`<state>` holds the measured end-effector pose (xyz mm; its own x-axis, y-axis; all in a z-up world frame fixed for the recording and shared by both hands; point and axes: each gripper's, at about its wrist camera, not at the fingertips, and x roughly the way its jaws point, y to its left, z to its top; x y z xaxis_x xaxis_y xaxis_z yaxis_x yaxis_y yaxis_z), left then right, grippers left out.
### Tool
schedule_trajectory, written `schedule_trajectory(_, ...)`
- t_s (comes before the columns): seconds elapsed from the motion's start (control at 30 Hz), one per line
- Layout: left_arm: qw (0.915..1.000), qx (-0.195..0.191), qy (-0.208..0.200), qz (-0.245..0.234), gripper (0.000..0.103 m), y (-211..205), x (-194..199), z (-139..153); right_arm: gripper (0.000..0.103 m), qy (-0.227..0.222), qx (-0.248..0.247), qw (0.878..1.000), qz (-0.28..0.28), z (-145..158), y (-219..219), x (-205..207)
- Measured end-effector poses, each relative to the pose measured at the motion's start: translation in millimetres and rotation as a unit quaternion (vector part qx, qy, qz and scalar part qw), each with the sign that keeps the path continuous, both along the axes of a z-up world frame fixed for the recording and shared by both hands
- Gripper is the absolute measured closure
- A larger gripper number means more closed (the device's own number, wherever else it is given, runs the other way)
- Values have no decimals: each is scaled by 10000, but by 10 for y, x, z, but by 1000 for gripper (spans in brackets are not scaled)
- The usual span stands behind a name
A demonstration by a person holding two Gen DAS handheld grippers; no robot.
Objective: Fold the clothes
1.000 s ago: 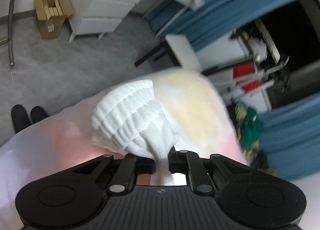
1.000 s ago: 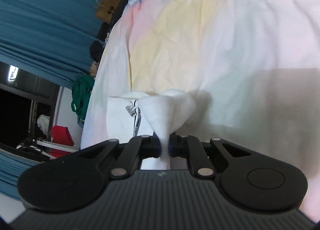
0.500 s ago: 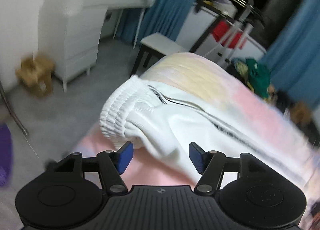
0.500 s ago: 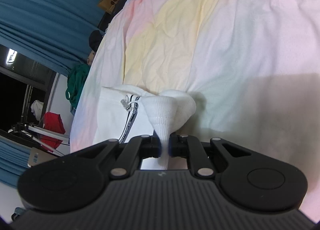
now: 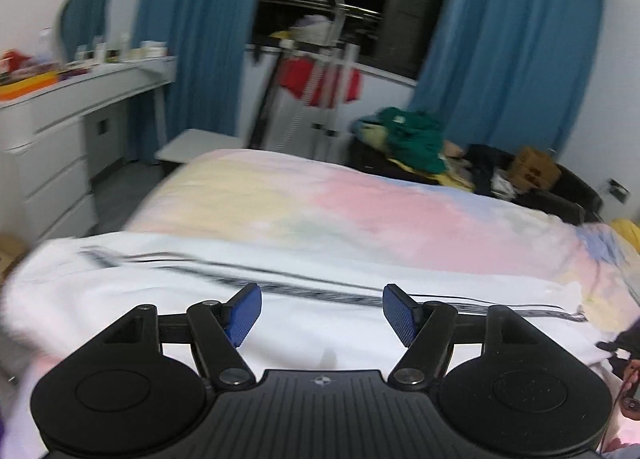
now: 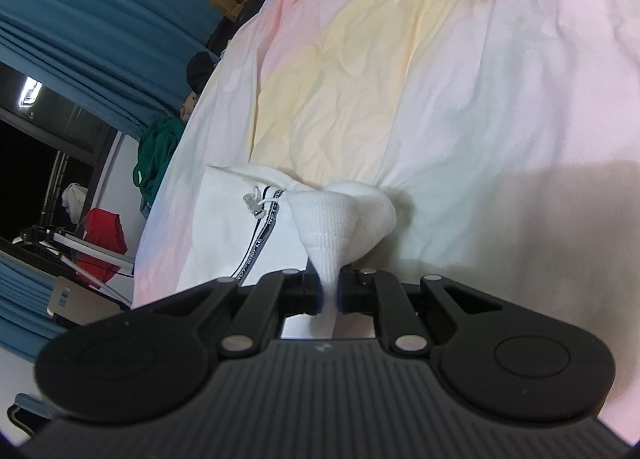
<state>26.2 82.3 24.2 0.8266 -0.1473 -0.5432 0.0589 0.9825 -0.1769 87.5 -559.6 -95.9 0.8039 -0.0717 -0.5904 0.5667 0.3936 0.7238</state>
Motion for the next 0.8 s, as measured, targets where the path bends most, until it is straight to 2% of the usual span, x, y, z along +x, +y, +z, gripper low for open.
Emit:
schedule_trajectory(0.13, 9995, 320, 30, -13, 34, -501, 392, -288, 93, -9, -104, 9999, 37, 10, 17, 17)
schedule_trajectory(0.3, 9957, 903, 204, 22, 34, -690, 844, -826, 93, -121, -208, 9997, 69, 14, 32, 14)
schedule_trajectory(0.4, 9944, 773, 700, 171, 35, -591, 1042, -1171, 93, -233, -335, 9991, 113, 27, 60, 10)
schedule_trajectory(0.43, 9943, 660, 818, 187, 35, -554, 1076, -1261, 93, -255, -370, 9989, 121, 27, 71, 12)
schedule_trajectory(0.47, 9937, 704, 855, 158, 35, -549, 1087, -1327, 92, -278, -370, 9989, 122, 20, 76, 16)
schedule_trajectory(0.6, 9901, 1160, 792, -8, 35, -653, 1085, -1458, 89, -414, 16, 9991, 71, -91, 26, 39)
schedule_trajectory(0.67, 9893, 1220, 790, -94, 35, -716, 1090, -1490, 89, -435, 361, 9984, 42, -185, -18, 69)
schedule_trajectory(0.8, 9911, 1036, 831, -94, 34, -676, 1121, -1543, 77, -463, 764, 9959, 132, -328, -56, 175)
